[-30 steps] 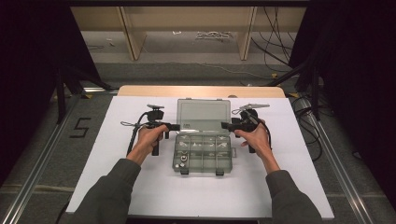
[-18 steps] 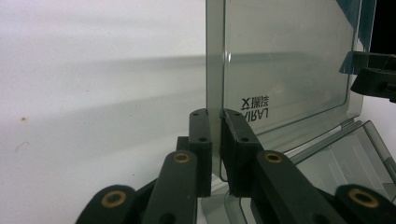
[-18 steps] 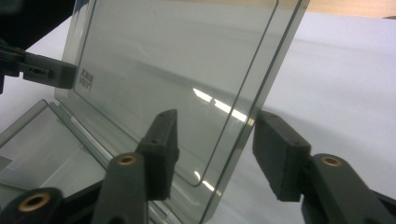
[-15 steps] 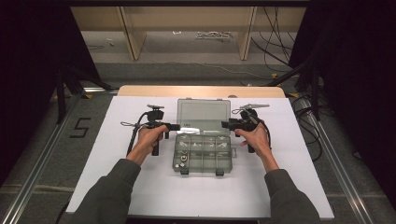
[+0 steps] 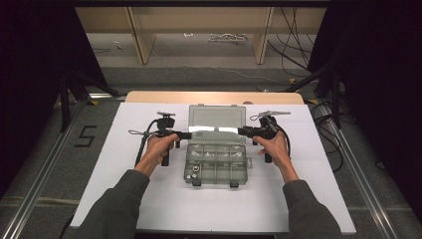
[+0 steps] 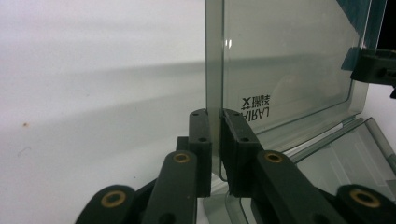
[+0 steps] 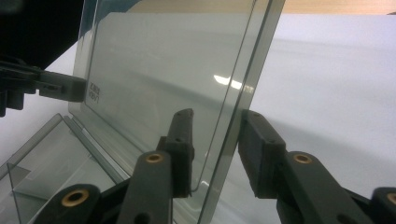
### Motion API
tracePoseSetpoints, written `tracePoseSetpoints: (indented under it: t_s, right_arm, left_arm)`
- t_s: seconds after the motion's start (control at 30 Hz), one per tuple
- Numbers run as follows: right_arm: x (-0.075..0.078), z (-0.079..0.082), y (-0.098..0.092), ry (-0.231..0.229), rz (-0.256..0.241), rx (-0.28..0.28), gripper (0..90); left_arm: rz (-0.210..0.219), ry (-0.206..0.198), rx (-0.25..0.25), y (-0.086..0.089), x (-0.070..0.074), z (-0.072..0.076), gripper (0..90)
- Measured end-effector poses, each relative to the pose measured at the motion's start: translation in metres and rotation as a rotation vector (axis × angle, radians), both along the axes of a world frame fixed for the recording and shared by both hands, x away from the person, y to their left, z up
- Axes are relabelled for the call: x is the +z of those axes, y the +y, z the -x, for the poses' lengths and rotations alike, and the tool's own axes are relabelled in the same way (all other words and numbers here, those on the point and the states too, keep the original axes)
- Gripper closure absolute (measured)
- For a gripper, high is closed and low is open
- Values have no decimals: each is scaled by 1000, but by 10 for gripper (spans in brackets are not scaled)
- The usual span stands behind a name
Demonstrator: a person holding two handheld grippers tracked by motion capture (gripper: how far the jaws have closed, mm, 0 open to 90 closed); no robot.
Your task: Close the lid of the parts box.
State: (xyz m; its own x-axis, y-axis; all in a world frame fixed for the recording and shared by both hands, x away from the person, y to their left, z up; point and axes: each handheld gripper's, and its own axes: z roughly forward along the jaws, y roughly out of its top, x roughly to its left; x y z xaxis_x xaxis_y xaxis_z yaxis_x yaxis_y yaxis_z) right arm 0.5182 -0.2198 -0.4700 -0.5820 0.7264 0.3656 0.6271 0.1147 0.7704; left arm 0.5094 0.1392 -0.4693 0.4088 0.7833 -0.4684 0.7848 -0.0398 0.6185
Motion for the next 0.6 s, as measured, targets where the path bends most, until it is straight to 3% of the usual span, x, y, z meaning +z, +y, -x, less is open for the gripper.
tracePoseSetpoints:
  t_s: [0.17, 0.6]
  right_arm:
    - [2, 1, -3, -5, -34, -5, 710]
    - [8, 6, -5, -36, -49, 10, 761]
  left_arm:
    - [10, -11, 7, -2, 1, 0, 807]
    - [-5, -47, -22, -3, 5, 3, 752]
